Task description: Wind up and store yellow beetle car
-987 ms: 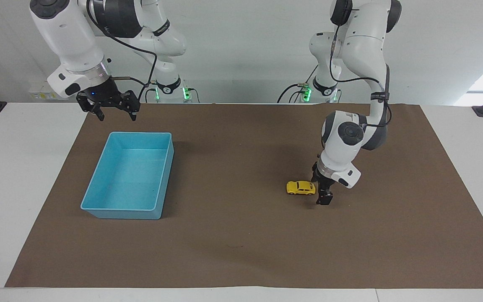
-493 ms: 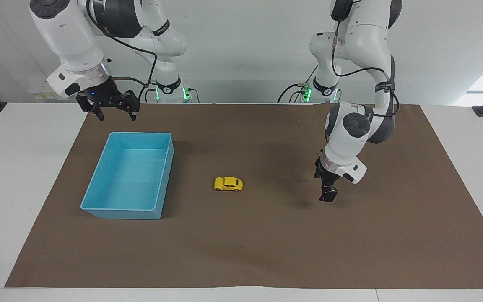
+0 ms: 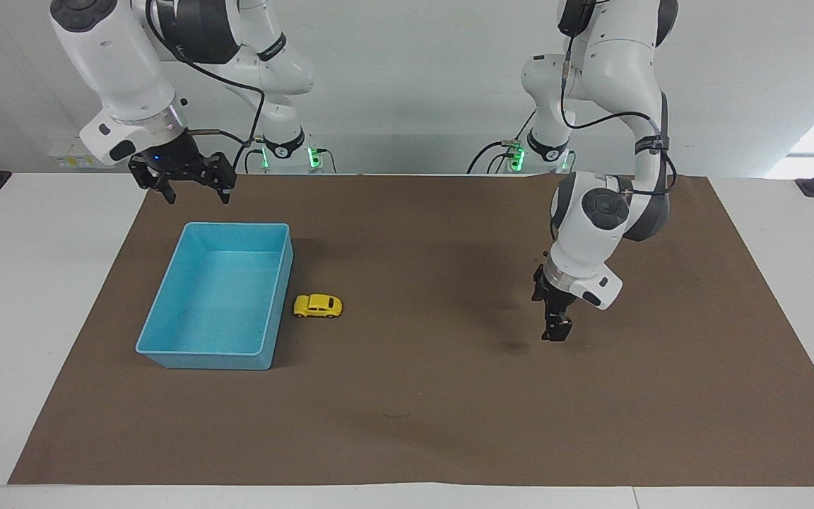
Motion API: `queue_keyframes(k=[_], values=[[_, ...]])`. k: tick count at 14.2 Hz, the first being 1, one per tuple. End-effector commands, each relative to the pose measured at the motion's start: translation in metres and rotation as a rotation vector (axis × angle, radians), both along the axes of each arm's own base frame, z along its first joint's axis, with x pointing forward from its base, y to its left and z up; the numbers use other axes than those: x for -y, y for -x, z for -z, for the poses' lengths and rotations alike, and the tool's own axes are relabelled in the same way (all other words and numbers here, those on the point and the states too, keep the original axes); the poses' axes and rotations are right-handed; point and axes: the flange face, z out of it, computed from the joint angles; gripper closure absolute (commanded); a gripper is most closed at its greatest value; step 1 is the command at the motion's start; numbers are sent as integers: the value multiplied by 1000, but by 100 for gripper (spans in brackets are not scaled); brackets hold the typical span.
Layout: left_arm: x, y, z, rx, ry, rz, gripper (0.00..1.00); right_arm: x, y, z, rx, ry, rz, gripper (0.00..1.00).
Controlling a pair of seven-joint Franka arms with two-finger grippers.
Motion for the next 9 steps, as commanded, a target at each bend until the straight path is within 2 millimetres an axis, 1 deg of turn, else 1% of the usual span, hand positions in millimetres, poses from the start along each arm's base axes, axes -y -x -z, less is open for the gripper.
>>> queue_keyframes(k=[1, 4, 5, 6, 7, 9], values=[[-11, -2, -21, 17, -7, 6, 0, 2, 4, -2, 4, -4, 11, 0], [-13, -1, -37, 40, -6, 23, 0, 2, 4, -2, 4, -4, 11, 0], [-19, -3, -40, 46, -6, 26, 0, 2, 4, -2, 4, -4, 11, 0], [-22, -3, -47, 57, -3, 27, 0, 2, 4, -2, 4, -4, 11, 0], [-22, -3, -50, 62, -3, 28, 0, 2, 4, -2, 4, -4, 11, 0], [-23, -1, -61, 78, -7, 77, 0, 2, 4, -2, 4, -4, 11, 0]])
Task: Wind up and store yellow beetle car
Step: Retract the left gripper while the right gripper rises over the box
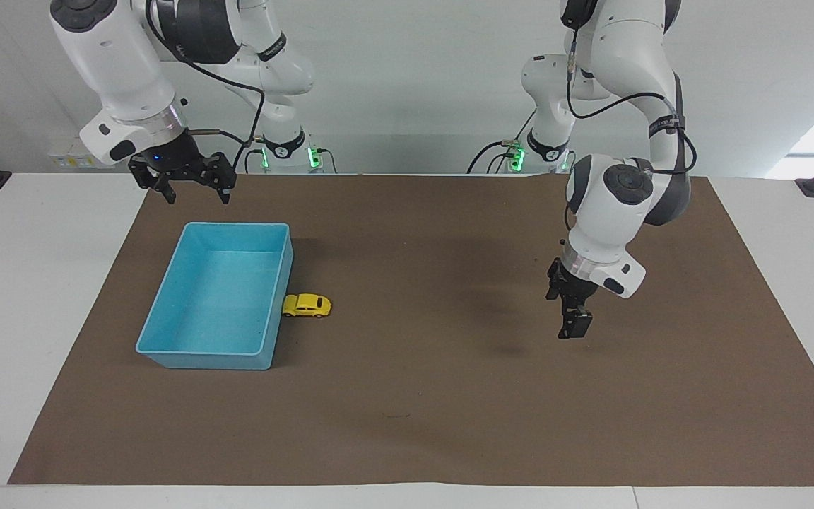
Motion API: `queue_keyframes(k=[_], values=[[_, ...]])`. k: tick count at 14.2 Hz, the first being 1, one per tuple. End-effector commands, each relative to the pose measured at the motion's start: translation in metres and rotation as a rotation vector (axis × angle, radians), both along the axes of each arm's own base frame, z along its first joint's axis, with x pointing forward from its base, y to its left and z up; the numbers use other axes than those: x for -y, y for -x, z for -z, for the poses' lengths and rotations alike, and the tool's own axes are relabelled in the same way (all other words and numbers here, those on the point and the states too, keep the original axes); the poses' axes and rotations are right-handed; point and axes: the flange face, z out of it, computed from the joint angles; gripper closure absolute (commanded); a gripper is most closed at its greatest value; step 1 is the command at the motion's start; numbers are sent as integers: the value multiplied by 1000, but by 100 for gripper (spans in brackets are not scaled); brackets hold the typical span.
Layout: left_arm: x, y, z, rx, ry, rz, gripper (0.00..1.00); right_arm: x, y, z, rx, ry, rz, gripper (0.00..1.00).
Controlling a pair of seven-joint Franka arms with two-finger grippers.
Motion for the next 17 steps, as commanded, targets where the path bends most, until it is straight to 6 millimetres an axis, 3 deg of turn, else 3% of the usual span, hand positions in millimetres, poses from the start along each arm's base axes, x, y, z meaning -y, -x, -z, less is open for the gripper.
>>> queue_keyframes(k=[1, 10, 17], values=[[-9, 5, -20, 11, -19, 70, 0, 2, 4, -2, 4, -4, 11, 0], [-56, 12, -62, 33, -74, 301, 0, 1, 1, -2, 13, -6, 8, 0], [-87, 28, -88, 0, -130, 614, 0, 0, 2, -3, 15, -5, -7, 0]])
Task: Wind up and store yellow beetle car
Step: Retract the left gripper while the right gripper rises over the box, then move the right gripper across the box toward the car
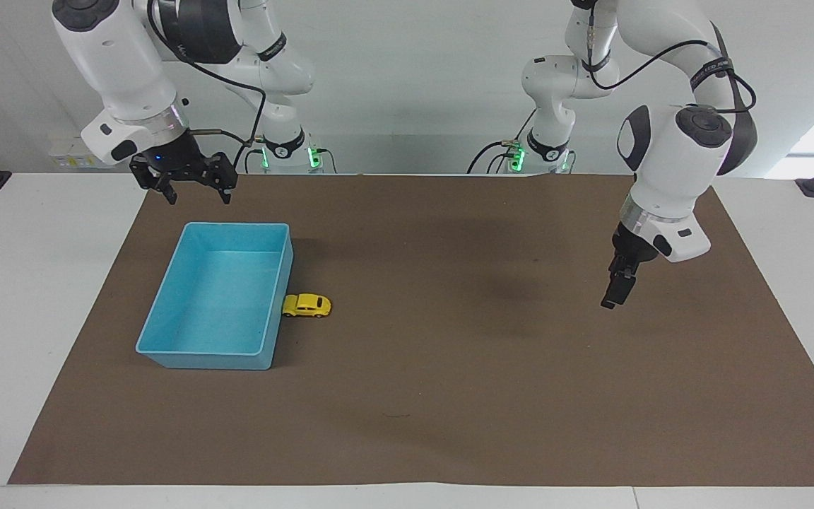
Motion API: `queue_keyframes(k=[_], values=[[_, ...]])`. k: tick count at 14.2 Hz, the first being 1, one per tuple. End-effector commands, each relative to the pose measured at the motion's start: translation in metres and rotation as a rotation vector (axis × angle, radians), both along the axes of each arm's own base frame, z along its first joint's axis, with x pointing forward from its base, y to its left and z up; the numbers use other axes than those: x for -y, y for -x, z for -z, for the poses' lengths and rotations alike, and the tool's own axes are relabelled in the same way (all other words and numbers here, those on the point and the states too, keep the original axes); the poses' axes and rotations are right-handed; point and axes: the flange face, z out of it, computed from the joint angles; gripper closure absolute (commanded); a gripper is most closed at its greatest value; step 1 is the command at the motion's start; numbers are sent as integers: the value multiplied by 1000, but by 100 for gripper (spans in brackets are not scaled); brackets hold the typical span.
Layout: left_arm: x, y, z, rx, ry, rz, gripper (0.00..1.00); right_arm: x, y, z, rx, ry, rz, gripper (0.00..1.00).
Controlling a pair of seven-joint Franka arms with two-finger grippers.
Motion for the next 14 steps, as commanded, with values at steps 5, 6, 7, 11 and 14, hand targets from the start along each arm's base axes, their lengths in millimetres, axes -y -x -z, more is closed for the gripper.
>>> queue_keyframes(k=[5, 6, 7, 11, 14], values=[[-35, 22, -22, -29, -62, 328, 0, -13, 1, -3, 27, -29, 68, 0], [-37, 24, -23, -39, -69, 380, 0, -22, 2, -3, 22, -28, 100, 0], [-42, 25, -23, -51, -75, 437, 0, -26, 2, -3, 22, -25, 148, 0], [-63, 29, -32, -82, -98, 687, 0, -39, 3, -4, 20, -37, 365, 0], [-69, 35, -42, -105, -103, 824, 0, -50, 4, -5, 19, -42, 514, 0]])
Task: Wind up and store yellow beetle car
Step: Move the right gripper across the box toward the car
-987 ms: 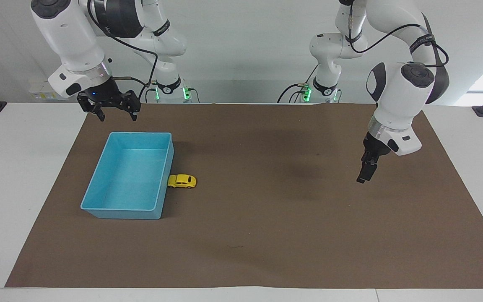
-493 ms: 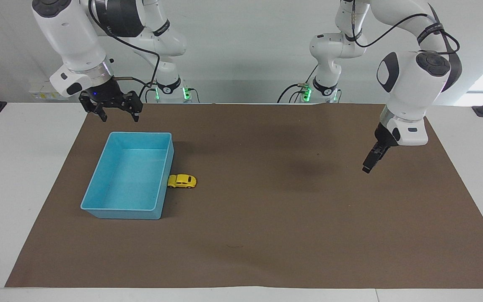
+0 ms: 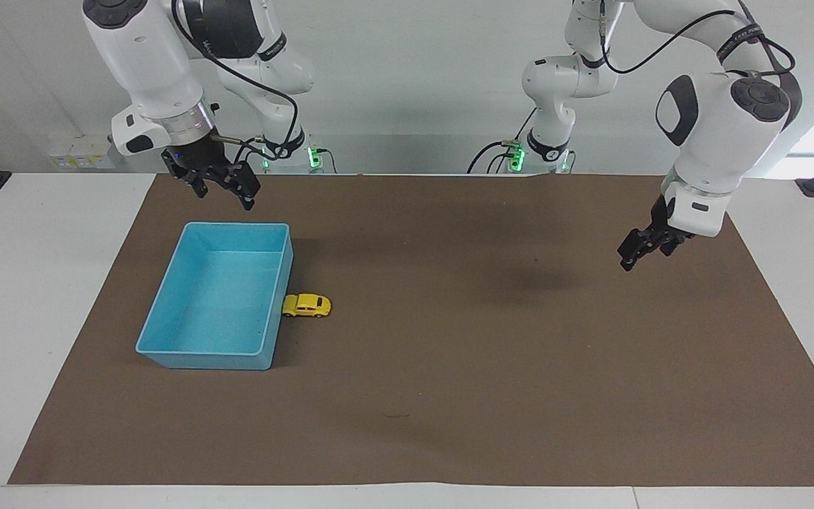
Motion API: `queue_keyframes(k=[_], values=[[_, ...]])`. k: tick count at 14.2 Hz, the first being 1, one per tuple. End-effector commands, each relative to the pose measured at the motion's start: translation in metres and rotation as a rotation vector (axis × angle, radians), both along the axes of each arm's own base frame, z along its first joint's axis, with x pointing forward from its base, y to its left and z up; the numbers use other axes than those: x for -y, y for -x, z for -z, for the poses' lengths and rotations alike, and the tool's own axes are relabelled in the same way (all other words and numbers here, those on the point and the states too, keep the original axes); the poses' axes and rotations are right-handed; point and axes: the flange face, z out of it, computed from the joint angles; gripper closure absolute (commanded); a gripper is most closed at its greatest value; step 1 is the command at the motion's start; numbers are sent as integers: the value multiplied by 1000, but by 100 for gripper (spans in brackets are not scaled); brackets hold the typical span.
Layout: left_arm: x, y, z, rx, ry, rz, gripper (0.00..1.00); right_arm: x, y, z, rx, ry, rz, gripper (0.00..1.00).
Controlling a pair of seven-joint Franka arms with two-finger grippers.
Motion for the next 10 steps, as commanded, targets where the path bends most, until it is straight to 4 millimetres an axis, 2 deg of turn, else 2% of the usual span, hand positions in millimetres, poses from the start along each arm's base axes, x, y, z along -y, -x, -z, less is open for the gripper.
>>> queue_keyframes(k=[1, 6, 9, 10], values=[[-5, 13, -15, -19, -12, 115, 0, -8, 3, -4, 11, -15, 139, 0], [-1, 25, -42, -29, -24, 190, 0, -22, 6, -5, 8, -7, 356, 0], [12, 28, -63, -30, -28, 214, 0, -39, 5, -3, 13, -4, 506, 0], [15, 29, -66, -36, -30, 220, 0, -51, 4, -3, 19, -7, 556, 0]])
